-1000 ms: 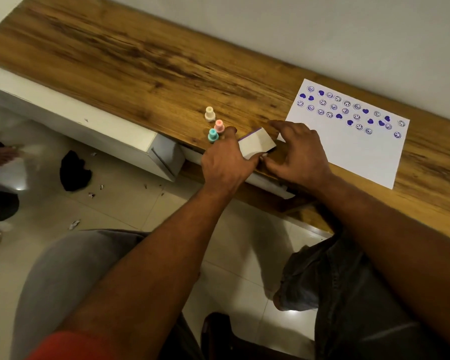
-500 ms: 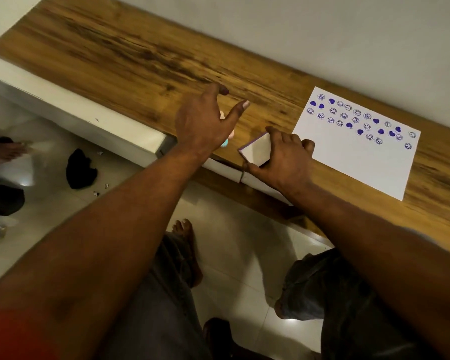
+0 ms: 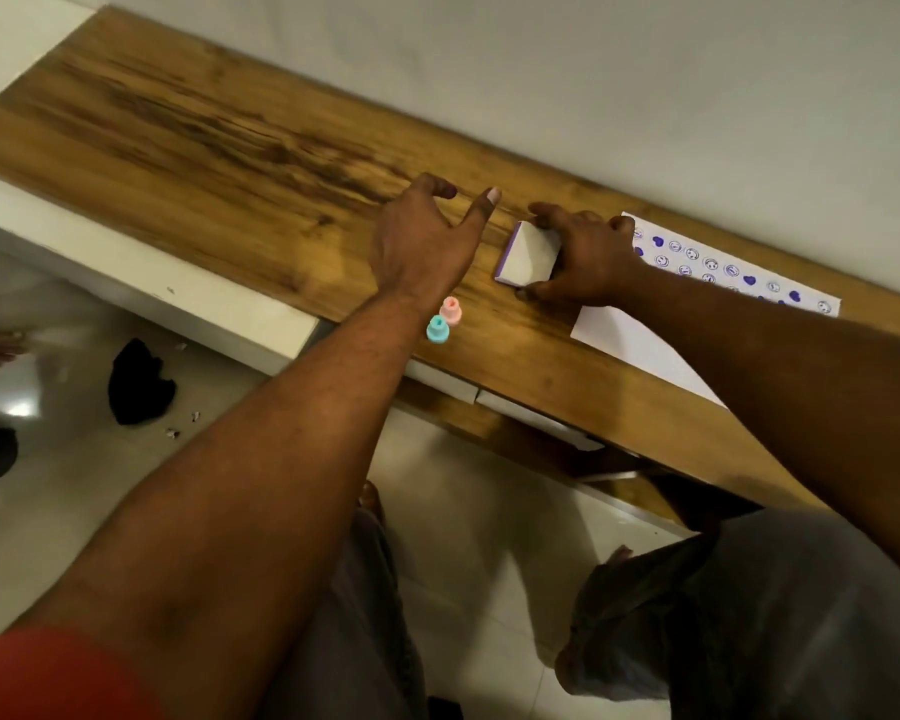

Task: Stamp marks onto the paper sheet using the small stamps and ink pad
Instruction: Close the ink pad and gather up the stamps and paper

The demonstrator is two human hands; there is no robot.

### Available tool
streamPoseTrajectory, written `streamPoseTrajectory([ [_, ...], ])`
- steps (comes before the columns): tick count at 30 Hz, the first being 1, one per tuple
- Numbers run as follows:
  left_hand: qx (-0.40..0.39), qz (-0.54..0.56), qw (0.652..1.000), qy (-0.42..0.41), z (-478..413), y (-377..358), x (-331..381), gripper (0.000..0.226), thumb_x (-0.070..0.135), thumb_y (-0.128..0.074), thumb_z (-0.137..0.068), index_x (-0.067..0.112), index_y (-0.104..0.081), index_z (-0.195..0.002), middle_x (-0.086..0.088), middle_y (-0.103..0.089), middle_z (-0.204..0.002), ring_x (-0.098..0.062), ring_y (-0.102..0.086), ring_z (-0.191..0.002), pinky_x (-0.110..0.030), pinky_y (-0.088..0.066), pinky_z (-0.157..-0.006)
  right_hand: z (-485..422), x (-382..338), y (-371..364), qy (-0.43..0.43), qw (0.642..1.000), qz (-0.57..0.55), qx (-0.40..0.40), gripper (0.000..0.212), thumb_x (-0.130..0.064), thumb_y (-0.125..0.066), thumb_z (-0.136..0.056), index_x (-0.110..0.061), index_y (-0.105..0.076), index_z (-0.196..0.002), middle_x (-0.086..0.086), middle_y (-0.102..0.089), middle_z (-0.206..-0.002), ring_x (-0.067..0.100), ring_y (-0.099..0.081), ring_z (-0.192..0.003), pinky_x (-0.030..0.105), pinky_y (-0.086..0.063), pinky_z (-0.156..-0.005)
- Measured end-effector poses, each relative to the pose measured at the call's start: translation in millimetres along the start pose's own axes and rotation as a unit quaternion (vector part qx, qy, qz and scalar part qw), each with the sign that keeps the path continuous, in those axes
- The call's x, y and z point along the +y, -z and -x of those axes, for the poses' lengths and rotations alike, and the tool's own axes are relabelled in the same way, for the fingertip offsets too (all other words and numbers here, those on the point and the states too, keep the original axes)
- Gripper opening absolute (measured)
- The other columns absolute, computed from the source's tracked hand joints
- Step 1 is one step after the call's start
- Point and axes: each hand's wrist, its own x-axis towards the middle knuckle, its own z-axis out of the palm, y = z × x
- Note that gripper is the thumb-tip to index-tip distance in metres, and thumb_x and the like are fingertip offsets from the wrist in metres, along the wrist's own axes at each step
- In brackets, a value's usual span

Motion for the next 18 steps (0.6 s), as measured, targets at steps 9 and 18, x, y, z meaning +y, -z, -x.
streamPoseTrajectory([
  [9,0.014,0.021,1.000,0.012,-10.9,-7.2,-0.7,0.065,0.085,-0.061,-0.079,0.032,-0.072,-0.115,0.015,-0.061,-0.064,-0.007,-0.067,-0.078,-0.027,-0.041,-0.064,-32.1,36.0,13.8,-0.012,0.999,-0.030,0.014,0.115,-0.076,-0.079,-0.063,-0.037,-0.025,-0.156,-0.004,-0.047,-0.155,0.031,-0.035,-0.144,0.056,-0.021,-0.113],
  [18,0.002,0.005,0.999,0.033,-15.3,-4.2,-2.5,0.065,0.083,-0.061,-0.082,0.030,-0.070,-0.120,0.005,-0.076,-0.095,-0.013,-0.070,-0.094,-0.030,-0.046,-0.074,-45.2,65.0,18.7,-0.043,0.997,-0.063,0.032,0.111,-0.066,-0.087,-0.064,-0.037,-0.030,-0.154,-0.004,-0.049,-0.152,0.034,-0.034,-0.142,0.055,-0.026,-0.110],
])
